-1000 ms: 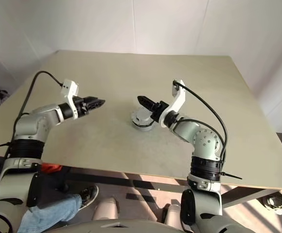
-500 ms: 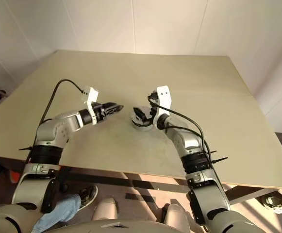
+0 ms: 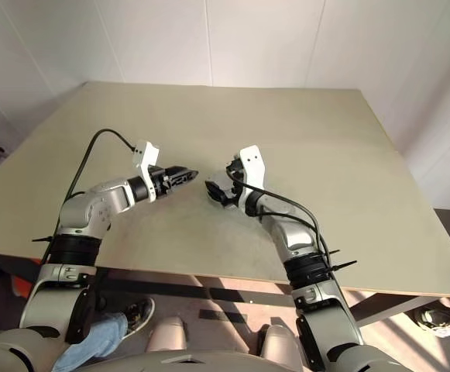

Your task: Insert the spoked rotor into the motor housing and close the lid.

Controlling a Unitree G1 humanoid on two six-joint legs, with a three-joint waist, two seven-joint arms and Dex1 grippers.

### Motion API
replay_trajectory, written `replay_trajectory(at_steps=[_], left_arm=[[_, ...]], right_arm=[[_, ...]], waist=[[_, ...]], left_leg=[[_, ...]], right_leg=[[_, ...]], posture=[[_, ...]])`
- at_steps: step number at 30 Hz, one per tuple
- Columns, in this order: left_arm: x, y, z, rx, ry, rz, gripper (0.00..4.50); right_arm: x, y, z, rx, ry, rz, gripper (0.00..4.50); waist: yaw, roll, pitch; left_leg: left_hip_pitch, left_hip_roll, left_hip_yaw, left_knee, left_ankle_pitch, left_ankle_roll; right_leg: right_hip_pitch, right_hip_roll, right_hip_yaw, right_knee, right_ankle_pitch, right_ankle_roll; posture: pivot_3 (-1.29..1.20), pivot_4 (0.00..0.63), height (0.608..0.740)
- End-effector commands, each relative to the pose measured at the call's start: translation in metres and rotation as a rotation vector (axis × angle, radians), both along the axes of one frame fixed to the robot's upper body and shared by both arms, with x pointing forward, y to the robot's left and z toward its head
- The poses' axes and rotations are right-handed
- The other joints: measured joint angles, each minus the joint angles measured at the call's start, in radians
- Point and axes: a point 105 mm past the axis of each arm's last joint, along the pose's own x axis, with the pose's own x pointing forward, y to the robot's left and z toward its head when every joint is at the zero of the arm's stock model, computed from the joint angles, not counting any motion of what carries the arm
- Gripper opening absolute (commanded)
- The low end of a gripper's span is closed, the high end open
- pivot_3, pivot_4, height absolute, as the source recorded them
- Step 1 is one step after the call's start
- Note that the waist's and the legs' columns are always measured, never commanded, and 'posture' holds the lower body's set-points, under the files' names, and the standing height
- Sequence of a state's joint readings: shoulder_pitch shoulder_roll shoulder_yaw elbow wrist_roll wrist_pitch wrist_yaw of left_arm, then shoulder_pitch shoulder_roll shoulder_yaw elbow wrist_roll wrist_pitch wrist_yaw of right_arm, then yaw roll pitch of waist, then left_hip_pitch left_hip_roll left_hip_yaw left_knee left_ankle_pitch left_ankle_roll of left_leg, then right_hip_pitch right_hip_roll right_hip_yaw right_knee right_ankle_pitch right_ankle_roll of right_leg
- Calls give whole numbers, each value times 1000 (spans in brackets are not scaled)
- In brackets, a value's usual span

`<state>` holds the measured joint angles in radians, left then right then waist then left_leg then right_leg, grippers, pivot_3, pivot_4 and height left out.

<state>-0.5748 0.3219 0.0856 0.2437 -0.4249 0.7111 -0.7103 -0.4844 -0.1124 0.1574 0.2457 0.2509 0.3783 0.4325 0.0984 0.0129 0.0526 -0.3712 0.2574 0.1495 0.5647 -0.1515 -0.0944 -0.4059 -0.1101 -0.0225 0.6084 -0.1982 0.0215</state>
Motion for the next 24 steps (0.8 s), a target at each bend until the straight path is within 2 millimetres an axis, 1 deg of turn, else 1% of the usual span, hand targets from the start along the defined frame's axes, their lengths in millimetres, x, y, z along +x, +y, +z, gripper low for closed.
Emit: replay_trajectory(at_steps=[1,5,9,12,15,17,19,21,24], left_arm=[[2,1,16,1,-54,-1,2750],[1,1,14,6,-50,0,2750],[3,6,15,7,-53,16,2750],[3,11,15,11,-54,34,2750],[4,20,14,18,-53,60,2750],[6,31,12,29,-50,87,2750],[7,38,12,39,-48,104,2750],[8,41,12,41,-48,108,2750],[8,45,10,49,-43,118,2750]], right_arm=[[7,-2,8,-10,-52,-17,4488],[11,-4,10,-22,-69,-21,4488],[6,2,3,-61,-64,21,4488],[1,7,-5,-129,-89,61,4488],[-3,7,-11,-210,-126,90,4488],[-2,4,-14,-251,-140,90,4488],[1,2,-14,-251,-140,77,4488],[3,0,-13,-248,-140,65,4488],[8,-6,-12,-253,-136,32,3900]], waist=[[-1,0,0],[-1,0,0],[-2,0,0],[-2,0,0],[-3,0,0],[-3,0,0],[-3,0,0],[-4,0,0],[-3,0,0]], left_leg=[[0,0,0,0,0,0],[0,0,0,0,0,0],[0,0,0,0,0,1],[0,0,0,0,0,1],[0,0,0,0,0,1],[1,0,0,0,0,1],[2,0,0,0,0,1],[2,0,0,0,-1,1],[3,0,0,1,-1,2]], right_leg=[[0,0,0,0,0,0],[0,0,0,0,0,0],[0,0,0,0,0,0],[0,0,0,0,0,0],[0,0,0,0,0,0],[0,0,0,0,0,0],[1,0,0,0,0,0],[1,0,0,0,0,0],[3,0,0,0,0,0]], posture=[[0,0,740],[0,0,740],[0,0,740],[0,0,740],[0,0,740],[0,0,740],[0,0,740],[0,0,740],[0,0,740]])
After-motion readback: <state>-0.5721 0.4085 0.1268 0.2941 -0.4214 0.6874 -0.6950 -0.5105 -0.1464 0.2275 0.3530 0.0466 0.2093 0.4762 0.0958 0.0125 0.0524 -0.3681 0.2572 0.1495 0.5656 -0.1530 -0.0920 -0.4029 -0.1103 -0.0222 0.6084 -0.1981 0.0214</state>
